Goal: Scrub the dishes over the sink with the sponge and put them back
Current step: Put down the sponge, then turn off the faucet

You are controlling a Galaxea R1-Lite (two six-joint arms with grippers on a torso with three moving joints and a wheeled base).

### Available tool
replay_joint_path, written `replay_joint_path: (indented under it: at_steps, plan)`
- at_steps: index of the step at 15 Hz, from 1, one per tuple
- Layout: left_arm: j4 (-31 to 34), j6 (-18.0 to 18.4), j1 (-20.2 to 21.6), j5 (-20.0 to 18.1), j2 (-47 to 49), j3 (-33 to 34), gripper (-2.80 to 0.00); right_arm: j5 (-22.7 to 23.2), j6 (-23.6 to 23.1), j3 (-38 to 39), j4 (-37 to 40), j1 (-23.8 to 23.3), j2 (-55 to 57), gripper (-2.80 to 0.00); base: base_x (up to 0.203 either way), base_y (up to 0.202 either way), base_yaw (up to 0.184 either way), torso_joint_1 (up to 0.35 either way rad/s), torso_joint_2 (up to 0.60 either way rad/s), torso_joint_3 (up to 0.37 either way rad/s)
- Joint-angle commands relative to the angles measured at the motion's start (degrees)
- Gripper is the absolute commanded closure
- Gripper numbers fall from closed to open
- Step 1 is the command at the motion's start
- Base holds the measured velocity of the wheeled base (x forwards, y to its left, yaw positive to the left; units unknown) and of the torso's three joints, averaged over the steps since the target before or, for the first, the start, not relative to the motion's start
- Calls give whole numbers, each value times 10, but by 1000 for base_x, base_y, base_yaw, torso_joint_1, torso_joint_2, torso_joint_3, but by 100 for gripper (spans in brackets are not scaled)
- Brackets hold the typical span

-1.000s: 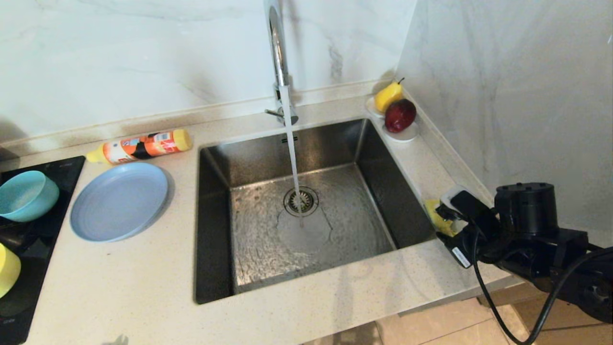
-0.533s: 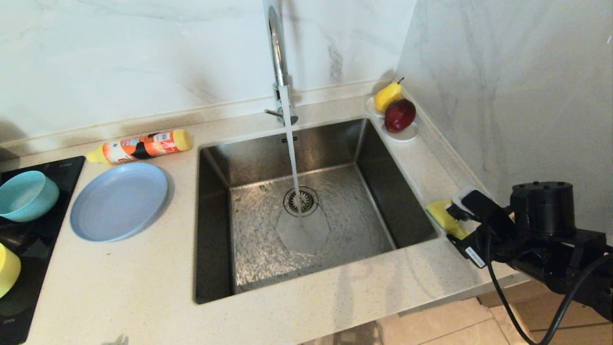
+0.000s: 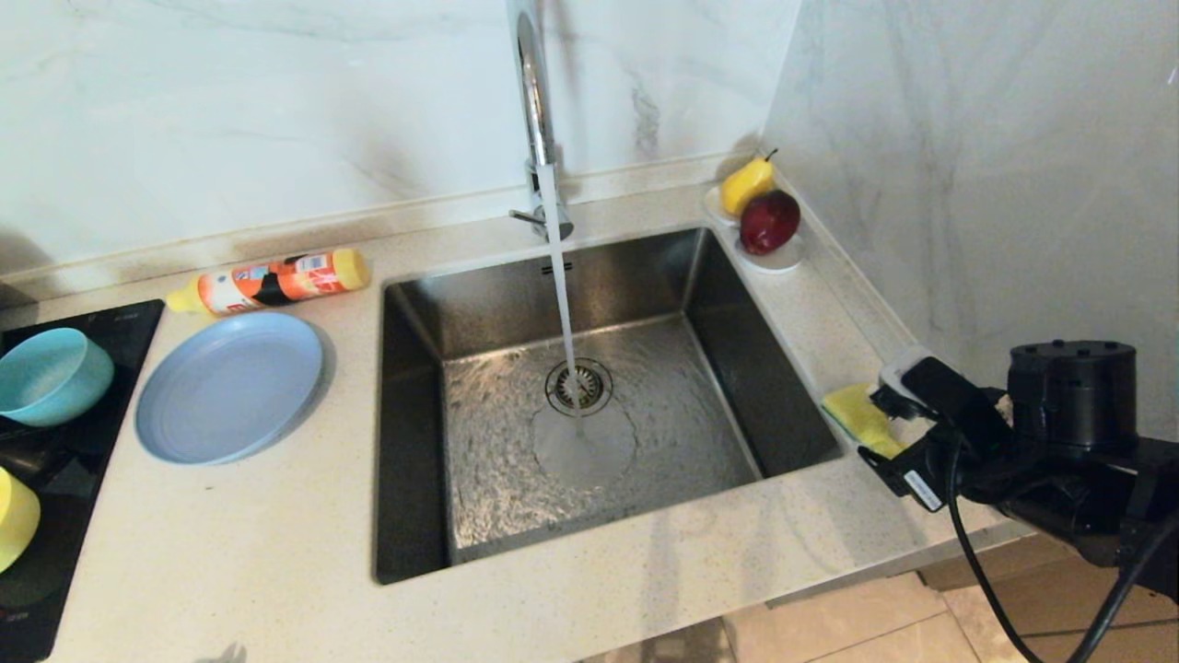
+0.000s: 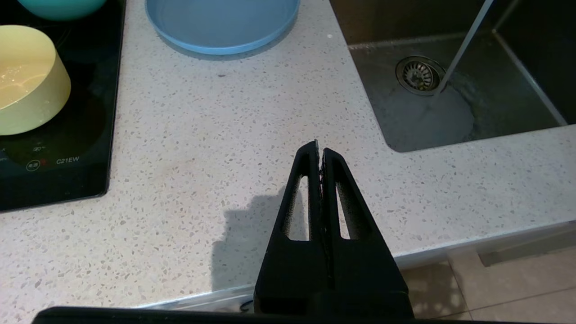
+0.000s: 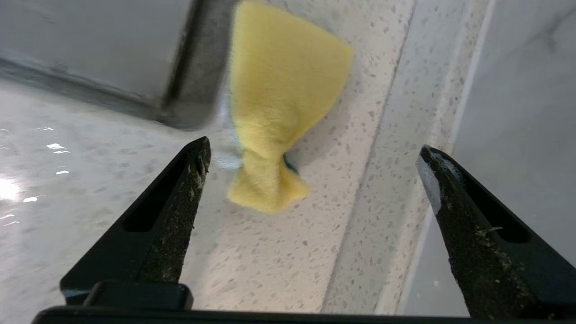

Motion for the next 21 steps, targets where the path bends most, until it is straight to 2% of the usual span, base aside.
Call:
replay_joint_path:
  at_steps: [1,2,3,7,10,12,17,19,21]
  plan:
    - [0,0,0,0,1,13,0,0,12,-2,0,6,-22,-280,0,0,0,0,0,0]
    - [0,0,0,0,1,13,0,0,16,-2,-1,6,-24,-280,0,0,0,0,0,0]
    - [0,0,0,0,1,13,0,0,19,1,0,6,-31,0,0,0,0,0,0,0]
    - [0,0,0,0,1,13,0,17,66,-5,31,11,-88,0,0,0,0,0,0,0]
    - [0,0,0,0,1,13,0,64,119,-12,88,12,-166,0,0,0,0,0,0,0]
    - [0,0,0,0,1,13,0,94,131,-6,103,15,-204,0,0,0,0,0,0,0]
    - [0,0,0,0,1,13,0,161,179,82,133,67,-412,0,0,0,0,0,0,0]
    - [0,0,0,0,1,13,0,195,188,108,167,49,-471,0,0,0,0,0,0,0]
    - [0,0,0,0,1,13,0,231,199,123,218,-1,-525,0,0,0,0,0,0,0]
